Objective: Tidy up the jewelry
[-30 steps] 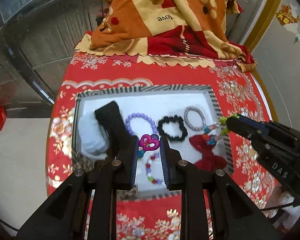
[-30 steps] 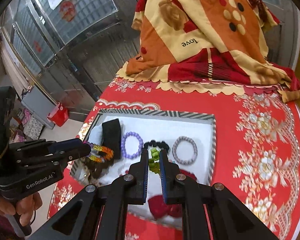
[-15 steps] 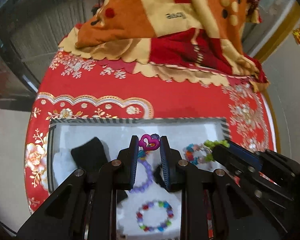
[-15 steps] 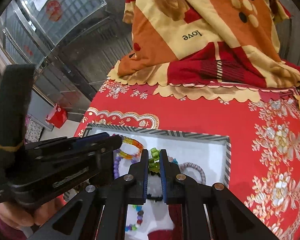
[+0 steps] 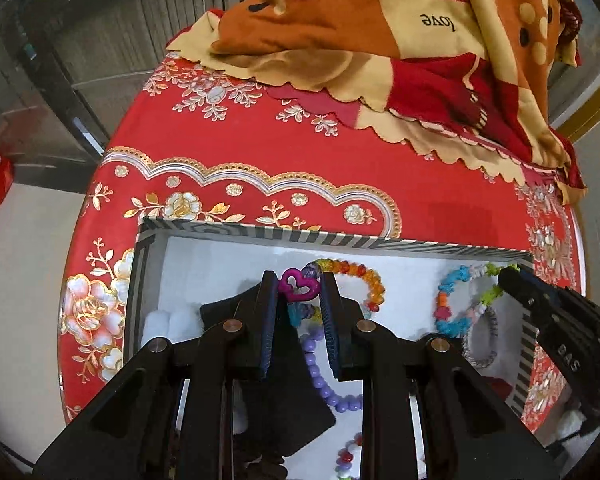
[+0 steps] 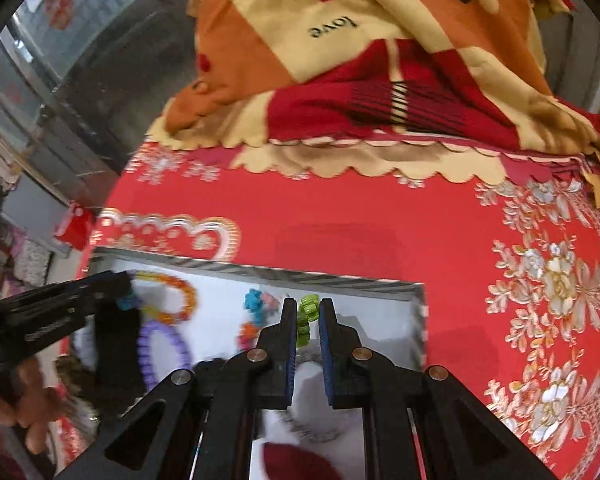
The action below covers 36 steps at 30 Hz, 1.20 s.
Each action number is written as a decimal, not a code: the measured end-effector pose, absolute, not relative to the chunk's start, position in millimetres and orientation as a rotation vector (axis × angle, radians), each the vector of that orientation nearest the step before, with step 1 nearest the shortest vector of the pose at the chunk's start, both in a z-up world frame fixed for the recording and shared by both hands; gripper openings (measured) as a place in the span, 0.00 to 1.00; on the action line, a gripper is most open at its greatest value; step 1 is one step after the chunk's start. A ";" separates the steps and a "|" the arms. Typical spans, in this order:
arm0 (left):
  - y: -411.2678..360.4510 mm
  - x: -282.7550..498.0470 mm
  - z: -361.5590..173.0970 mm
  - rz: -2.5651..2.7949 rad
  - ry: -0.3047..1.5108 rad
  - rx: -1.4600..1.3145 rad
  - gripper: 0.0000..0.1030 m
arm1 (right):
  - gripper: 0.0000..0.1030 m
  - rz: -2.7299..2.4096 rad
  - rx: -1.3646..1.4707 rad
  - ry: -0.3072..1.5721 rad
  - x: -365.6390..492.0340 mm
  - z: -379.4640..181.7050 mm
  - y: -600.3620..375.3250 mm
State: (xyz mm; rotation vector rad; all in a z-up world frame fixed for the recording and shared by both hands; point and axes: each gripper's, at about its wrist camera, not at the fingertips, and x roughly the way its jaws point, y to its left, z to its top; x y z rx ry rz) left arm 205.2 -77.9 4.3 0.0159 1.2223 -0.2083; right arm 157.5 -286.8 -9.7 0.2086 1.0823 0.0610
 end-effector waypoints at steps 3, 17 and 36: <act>-78.1 203.1 4.2 -0.196 1.210 0.025 0.20 | 0.10 0.037 0.182 1.101 159.3 -18.2 -288.5; -82.1 179.1 15.6 -0.164 1.170 0.046 0.37 | 0.49 0.090 0.272 0.993 113.4 13.4 -285.8; -68.5 77.8 69.5 -0.140 1.051 0.048 0.37 | 0.49 0.003 0.260 0.925 14.6 49.4 -255.3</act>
